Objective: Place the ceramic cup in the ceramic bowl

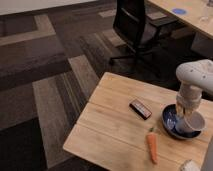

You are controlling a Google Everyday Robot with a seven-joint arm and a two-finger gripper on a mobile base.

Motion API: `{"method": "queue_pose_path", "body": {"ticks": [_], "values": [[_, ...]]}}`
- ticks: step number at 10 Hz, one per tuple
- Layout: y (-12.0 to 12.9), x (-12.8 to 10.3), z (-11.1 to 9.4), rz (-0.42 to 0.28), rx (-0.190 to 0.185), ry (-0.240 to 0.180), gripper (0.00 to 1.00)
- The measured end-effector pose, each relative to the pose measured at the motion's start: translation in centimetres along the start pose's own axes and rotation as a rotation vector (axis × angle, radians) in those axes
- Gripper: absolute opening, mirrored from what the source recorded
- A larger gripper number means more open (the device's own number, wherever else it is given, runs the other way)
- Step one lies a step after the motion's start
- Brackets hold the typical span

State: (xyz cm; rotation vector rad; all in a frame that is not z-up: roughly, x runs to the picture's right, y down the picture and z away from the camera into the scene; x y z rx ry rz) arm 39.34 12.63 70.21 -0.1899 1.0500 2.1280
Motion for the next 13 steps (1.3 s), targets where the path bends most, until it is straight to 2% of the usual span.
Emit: {"method": "queue_pose_path", "body": {"ticks": [1, 2, 13], "values": [[0.0, 0.0, 0.0, 0.0, 0.0, 0.0, 0.76], [-0.02, -0.01, -0.01, 0.0, 0.0, 0.0, 0.8], [-0.04, -0.01, 0.01, 0.001, 0.0, 0.0, 0.8]]}}
